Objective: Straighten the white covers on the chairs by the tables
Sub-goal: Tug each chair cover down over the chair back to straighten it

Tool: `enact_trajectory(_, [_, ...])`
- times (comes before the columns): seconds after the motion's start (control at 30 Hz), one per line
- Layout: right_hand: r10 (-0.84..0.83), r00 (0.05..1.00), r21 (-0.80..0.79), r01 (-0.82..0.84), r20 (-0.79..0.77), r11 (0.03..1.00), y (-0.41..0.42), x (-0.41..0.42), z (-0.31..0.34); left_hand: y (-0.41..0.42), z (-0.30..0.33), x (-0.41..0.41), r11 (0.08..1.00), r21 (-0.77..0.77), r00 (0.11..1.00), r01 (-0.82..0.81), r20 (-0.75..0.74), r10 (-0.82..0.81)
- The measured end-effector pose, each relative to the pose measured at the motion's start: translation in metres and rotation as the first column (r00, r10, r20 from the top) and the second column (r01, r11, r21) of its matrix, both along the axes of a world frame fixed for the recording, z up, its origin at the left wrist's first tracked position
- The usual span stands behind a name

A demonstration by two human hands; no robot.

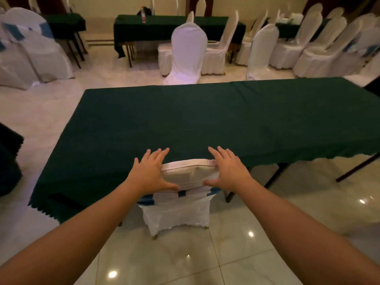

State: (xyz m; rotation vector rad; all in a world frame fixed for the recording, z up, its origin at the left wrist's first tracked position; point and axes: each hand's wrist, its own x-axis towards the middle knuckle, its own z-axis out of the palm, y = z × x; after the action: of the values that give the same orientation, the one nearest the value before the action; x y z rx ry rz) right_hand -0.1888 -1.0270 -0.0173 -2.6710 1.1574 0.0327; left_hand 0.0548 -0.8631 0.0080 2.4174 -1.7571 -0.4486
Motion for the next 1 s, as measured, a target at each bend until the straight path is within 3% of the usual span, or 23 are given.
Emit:
enact_trajectory(0.23, [-0.189,0.981,-0.042,0.191,0.047,0.981,0.026,-0.057,0.035,-0.044,0.016,-0.053,0.973,-0.054,0.974,0.226,0.037,-0.225])
enact_trajectory(0.43, [-0.451,0.888,-0.092,0.458,0.084,0.884,0.059,-0.172,0.062,-0.096,0.028,-0.148,0.867,-0.091,0.87,0.49,-0.012,-0.493])
enact_trajectory(0.73, [-0.802,0.57,-0.092,0.821,0.177,0.564,0.128,-0.443,0.074,-0.132,0.063,-0.411,0.612,-0.167,0.62,0.773,-0.012,-0.785])
enact_trajectory(1.0, [-0.906,0.4,-0.143,0.913,0.135,0.382,0.183,-0.689,0.065,-0.136,0.051,-0.693,0.491,-0.251,0.516,0.834,0.043,-0.855])
